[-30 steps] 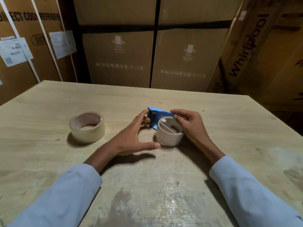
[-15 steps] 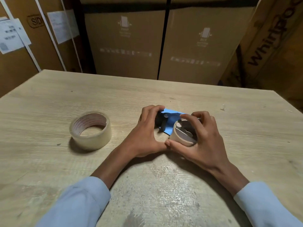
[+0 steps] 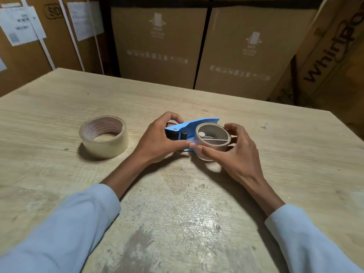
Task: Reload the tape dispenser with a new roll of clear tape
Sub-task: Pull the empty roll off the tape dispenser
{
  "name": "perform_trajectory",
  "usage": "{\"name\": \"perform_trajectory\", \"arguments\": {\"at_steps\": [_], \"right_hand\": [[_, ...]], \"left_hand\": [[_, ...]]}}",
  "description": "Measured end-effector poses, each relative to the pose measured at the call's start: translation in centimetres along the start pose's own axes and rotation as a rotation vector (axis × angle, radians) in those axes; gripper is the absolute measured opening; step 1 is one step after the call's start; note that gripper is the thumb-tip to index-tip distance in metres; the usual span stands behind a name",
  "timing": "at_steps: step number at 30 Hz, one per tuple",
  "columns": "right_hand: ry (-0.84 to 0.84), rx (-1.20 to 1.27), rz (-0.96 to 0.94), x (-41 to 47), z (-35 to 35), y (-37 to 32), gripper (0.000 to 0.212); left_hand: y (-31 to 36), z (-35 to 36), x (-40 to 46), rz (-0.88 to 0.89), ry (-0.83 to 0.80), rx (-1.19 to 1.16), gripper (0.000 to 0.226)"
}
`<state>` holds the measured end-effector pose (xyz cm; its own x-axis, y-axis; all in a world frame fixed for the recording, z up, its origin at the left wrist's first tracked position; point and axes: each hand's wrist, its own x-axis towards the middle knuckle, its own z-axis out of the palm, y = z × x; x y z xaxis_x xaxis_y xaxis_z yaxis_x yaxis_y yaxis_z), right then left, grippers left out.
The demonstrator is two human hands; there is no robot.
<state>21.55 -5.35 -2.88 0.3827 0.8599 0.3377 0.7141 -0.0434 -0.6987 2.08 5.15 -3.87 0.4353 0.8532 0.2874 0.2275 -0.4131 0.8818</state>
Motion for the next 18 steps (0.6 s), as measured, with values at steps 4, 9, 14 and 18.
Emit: {"name": "perform_trajectory", "arguments": {"at_steps": [4,9,14,18], "right_hand": [[-0.139,0.360,0.053,0.8,-0.8,1.1,0.093],[-0.187,0.598,0.038,1.2,-1.2,1.7,0.098],[-0.094,0.611,0.007,0.7,-1.2,1.1,0.092],[-0.016,0.560,-0.064,0.4,-1.2,0.0,0.086]], "left_hand": [[0.1,-0.1,-0.1,0.003,-0.001,0.014,0.056],[0.0,-0.2,-0.2,0.026,-0.011,0.050,0.055],[0.1,-0.1,-0.2,0.033,-0.019,0.058,0.055],[0.4,0.1,-0.1,0.045,-0.017,0.054,0.053]]}}
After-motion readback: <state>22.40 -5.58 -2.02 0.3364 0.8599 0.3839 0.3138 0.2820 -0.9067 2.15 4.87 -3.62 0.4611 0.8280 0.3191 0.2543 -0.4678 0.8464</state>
